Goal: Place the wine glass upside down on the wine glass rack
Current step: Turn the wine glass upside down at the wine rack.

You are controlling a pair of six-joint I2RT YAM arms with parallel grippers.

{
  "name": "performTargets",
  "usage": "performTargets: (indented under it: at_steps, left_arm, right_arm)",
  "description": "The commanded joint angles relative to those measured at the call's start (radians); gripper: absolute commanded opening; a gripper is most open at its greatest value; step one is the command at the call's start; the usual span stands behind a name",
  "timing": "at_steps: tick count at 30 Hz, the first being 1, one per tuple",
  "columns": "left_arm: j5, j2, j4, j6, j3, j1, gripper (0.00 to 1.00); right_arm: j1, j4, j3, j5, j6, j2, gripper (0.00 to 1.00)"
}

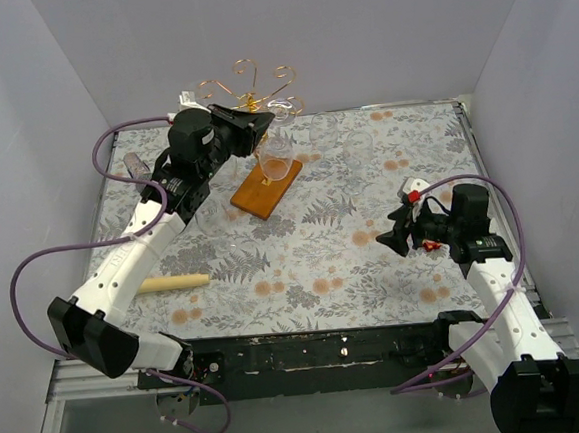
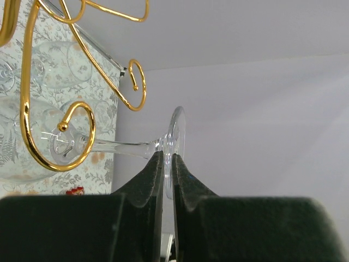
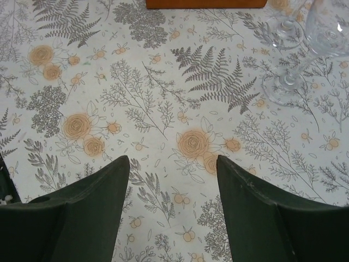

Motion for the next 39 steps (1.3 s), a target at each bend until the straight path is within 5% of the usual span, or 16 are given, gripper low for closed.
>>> performTargets:
  at_steps: [1, 39]
  left_arm:
    - [-0.053, 0.006, 0.048, -0.051, 0.074, 0.012, 0.00]
    - [-0.090, -0.027, 0.068, -0.070, 0.027, 0.090, 0.00]
  right_arm:
    - [-0.004, 0.020, 0.008, -0.079, -0.044, -0.020, 0.72]
    - [-0.004, 0.003, 0.006, -0.091, -0.076, -0.029, 0.72]
